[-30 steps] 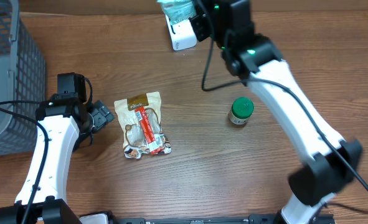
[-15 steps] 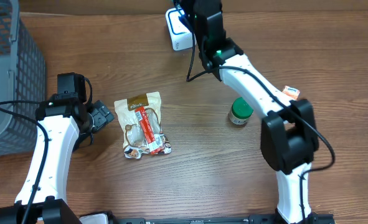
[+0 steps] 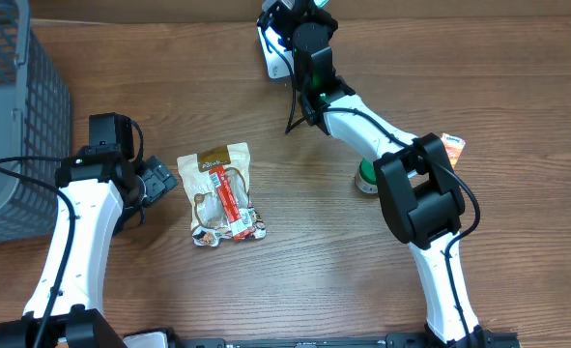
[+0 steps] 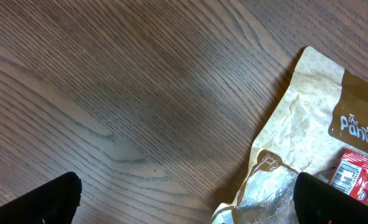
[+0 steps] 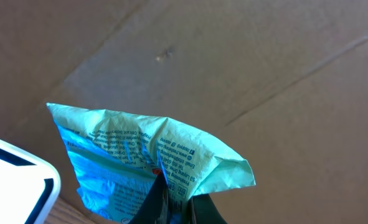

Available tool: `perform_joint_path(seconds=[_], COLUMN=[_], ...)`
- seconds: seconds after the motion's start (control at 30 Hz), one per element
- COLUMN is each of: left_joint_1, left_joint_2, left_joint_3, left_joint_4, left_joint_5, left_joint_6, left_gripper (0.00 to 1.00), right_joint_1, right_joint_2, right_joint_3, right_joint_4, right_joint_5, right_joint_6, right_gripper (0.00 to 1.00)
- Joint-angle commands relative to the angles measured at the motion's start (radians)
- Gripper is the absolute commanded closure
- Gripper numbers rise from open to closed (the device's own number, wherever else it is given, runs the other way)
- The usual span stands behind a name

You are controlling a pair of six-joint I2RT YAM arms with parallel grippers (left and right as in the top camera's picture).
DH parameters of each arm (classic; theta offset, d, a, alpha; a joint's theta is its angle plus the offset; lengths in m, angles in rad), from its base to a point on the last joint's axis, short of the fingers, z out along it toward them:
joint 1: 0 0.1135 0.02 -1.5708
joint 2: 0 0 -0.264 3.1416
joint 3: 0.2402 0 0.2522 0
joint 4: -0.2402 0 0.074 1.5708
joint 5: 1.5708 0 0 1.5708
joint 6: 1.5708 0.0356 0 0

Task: Scan the item barcode
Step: 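Hold the wipes pack barcode under the scanner with the right gripper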

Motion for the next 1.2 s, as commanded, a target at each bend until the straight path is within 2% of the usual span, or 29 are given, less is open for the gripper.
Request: perform_joint_path(seconds=[0.0,0.2,0.47,0.83,1.17], left_joint_1=[0.002,0.002,0.002,0.002,0.002], left_joint_2=[0.000,0.000,0.000,0.000,0.000], left_joint_3=[-0.001,-0.001,-0.001,-0.001,-0.001], left_joint_4=[0.000,0.000,0.000,0.000,0.000], left_joint_5=[-0.012,-0.012,-0.012,-0.012,-0.012], left_joint_6=[0.013,0.013,0.013,0.013,0.013], left_gripper=[0.00,0.00,0.00,0.00,0.00], right_joint_1=[0.005,0.005,0.012,0.050,0.084], right_joint_2=[0.024,0.062,0.098,0.100,0.100], right_joint_3=[0.014,0.014,0.014,0.014,0.014], right_joint_4=[0.048,0.088,0.081,-0.091,-0.092], right_joint_5=[0.021,0.016,0.028,0.039,0.053], right_joint_6=[-0.019,-0.072,-0.068,-0.067,-0.067], right_gripper=[0.96,0.96,0.96,0.96,0.96])
